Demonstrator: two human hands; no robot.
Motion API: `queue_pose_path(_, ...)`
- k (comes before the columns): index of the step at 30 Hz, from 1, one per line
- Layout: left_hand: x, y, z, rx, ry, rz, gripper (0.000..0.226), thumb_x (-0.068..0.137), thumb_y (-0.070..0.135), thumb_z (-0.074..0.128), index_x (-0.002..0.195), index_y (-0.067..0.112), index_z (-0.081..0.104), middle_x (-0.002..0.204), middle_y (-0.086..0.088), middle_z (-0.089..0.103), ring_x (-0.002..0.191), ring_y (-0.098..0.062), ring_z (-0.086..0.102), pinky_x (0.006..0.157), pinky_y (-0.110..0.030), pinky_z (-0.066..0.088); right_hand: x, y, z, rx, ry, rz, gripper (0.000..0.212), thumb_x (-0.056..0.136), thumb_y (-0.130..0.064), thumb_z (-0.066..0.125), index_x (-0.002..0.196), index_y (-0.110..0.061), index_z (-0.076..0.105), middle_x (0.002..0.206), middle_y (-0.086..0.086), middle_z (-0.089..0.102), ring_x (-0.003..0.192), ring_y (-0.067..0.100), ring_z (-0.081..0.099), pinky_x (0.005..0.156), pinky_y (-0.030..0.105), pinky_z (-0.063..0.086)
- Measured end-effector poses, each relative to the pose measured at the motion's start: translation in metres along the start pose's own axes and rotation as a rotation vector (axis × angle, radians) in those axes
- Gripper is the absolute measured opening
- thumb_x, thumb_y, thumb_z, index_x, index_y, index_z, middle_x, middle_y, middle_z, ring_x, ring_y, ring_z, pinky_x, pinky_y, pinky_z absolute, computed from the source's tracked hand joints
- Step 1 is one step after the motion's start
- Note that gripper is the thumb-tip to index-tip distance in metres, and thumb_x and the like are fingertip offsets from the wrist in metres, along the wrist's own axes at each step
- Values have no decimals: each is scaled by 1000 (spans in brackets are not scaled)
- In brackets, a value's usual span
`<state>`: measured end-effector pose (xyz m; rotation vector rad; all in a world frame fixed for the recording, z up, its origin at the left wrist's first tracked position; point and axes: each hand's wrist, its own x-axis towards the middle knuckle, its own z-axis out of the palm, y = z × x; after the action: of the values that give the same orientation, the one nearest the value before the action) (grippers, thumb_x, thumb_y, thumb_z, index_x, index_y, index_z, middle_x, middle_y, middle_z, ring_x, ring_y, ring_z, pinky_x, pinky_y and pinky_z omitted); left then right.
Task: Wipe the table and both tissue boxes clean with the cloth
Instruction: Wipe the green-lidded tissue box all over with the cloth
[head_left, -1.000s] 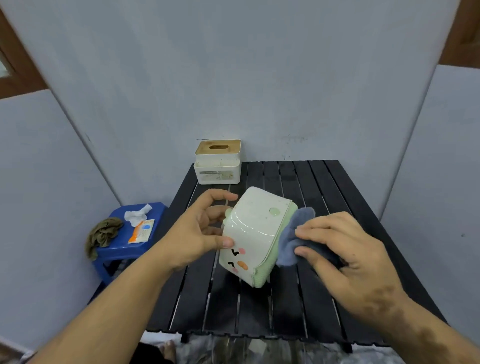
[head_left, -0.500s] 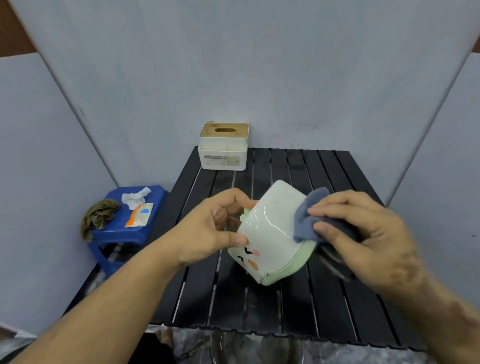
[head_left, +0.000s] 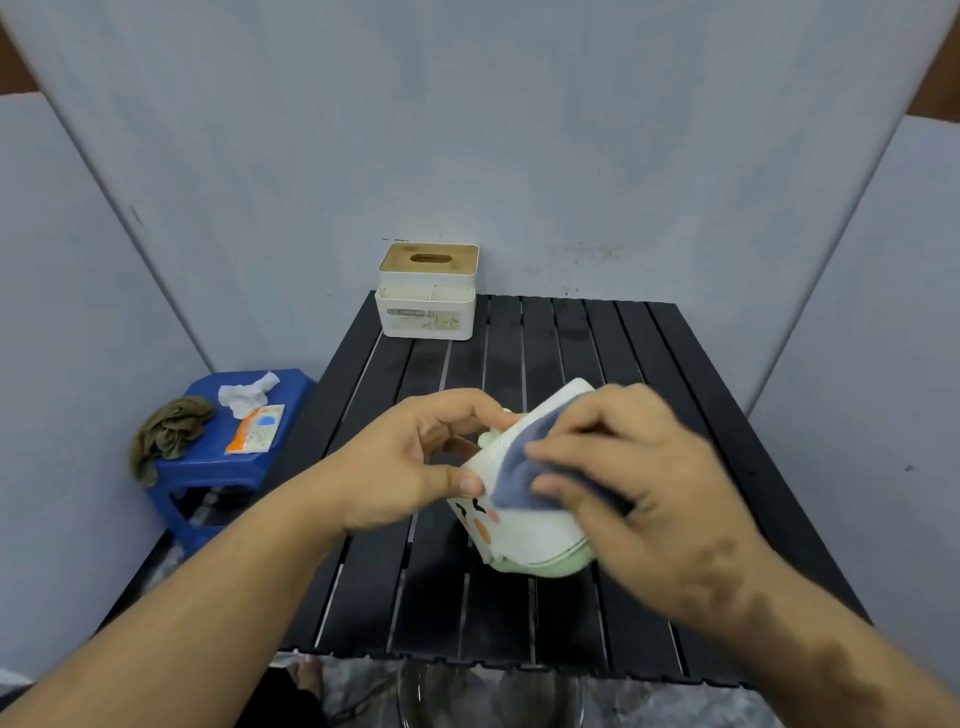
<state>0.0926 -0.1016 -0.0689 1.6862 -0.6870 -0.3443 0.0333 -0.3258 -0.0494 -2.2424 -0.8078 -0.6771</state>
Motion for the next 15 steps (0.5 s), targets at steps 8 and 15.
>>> queue_pose_path(8,-1,5,5,39,-17,0,42,80,-8,69,111,20,70,110,1,71,108,-26,65,89,-31,54,6,13,-5,46,178,172,17,83,-14,69,98,-19,75,93,-5,61,92,12,59,81,26,49)
queue_pose_path(15,-5,5,6,39,-5,6,44,78,-1,71,110,30,71,112,11,72,108,-28,64,91,-36,56,13,26,-13,97,185,236,18,84,-14,72,98,-25,74,94,-8,61,93,10,60,81,11,44)
